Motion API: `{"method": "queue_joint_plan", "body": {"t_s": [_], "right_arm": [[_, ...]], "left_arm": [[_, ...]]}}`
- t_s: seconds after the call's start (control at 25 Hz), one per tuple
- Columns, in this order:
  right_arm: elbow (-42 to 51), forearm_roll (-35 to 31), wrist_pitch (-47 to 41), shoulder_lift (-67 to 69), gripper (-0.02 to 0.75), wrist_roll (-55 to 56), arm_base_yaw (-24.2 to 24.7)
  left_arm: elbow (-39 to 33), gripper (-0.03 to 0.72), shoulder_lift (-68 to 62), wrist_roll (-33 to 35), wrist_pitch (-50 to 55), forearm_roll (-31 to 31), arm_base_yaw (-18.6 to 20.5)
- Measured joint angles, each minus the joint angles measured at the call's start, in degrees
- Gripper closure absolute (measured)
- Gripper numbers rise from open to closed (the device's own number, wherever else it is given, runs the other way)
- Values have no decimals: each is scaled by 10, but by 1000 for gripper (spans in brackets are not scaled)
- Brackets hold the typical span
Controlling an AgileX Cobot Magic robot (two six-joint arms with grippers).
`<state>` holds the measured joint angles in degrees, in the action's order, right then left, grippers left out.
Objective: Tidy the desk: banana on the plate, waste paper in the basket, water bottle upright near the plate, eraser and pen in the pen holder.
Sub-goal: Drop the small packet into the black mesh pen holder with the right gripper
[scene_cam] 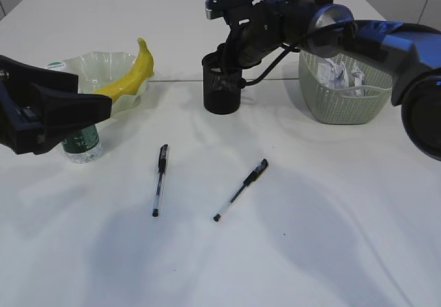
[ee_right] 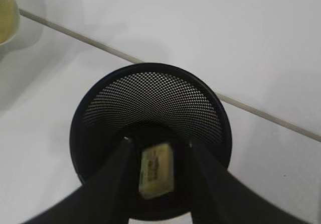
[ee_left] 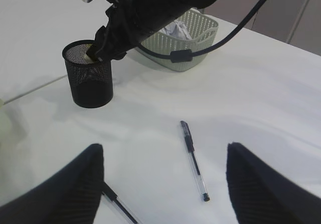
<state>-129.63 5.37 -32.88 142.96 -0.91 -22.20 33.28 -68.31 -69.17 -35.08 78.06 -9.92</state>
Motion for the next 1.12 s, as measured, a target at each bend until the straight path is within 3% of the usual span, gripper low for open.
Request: {"method": "queue_joint_plan", "body": {"t_s": [0.56, 1.12], "right_arm": [[-31, -4, -34, -2, 433, -8, 0], [-149, -6, -265, -22, 431, -27, 3]], "left_arm": [[0, 148, 0, 0, 0, 0, 0], [0, 148, 0, 0, 0, 0, 0]]}}
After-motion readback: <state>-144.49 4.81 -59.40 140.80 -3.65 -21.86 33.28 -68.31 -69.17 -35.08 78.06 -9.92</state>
